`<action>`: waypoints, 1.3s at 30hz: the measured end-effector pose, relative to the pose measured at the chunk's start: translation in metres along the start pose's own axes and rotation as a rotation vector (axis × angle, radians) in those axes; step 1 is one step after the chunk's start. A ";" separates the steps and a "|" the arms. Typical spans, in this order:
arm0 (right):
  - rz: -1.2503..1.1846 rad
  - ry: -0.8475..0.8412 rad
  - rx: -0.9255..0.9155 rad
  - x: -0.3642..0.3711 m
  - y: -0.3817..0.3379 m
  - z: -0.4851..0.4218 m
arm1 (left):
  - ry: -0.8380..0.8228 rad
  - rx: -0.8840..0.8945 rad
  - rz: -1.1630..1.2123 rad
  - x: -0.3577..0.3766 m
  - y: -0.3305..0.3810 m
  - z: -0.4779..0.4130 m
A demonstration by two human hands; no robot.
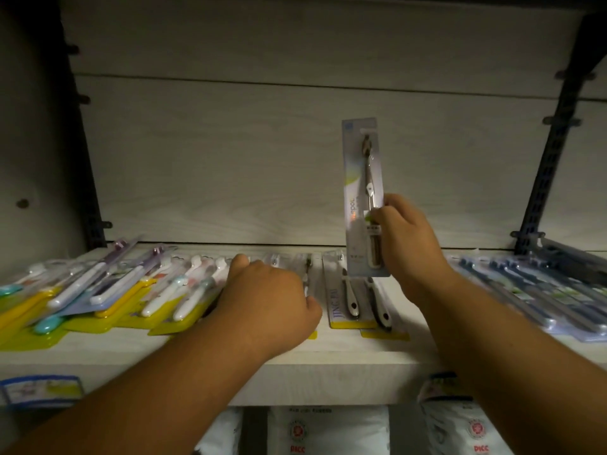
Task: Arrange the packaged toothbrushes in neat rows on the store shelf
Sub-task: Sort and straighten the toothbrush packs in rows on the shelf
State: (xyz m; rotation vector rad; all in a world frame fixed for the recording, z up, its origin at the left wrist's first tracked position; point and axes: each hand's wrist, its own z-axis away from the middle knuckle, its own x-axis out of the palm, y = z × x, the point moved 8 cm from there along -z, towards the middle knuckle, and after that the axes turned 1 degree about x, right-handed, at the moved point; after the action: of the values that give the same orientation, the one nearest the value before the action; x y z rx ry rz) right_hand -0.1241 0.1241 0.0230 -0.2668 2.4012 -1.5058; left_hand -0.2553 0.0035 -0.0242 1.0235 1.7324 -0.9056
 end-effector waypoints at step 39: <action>-0.042 0.013 -0.028 -0.006 -0.001 -0.001 | 0.093 -0.133 0.998 -0.039 -0.030 0.013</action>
State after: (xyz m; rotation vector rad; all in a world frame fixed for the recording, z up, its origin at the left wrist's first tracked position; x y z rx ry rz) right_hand -0.1186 0.1260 0.0252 -0.3161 2.4429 -1.4979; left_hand -0.2684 -0.0297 0.0125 1.6112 1.0788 -0.0983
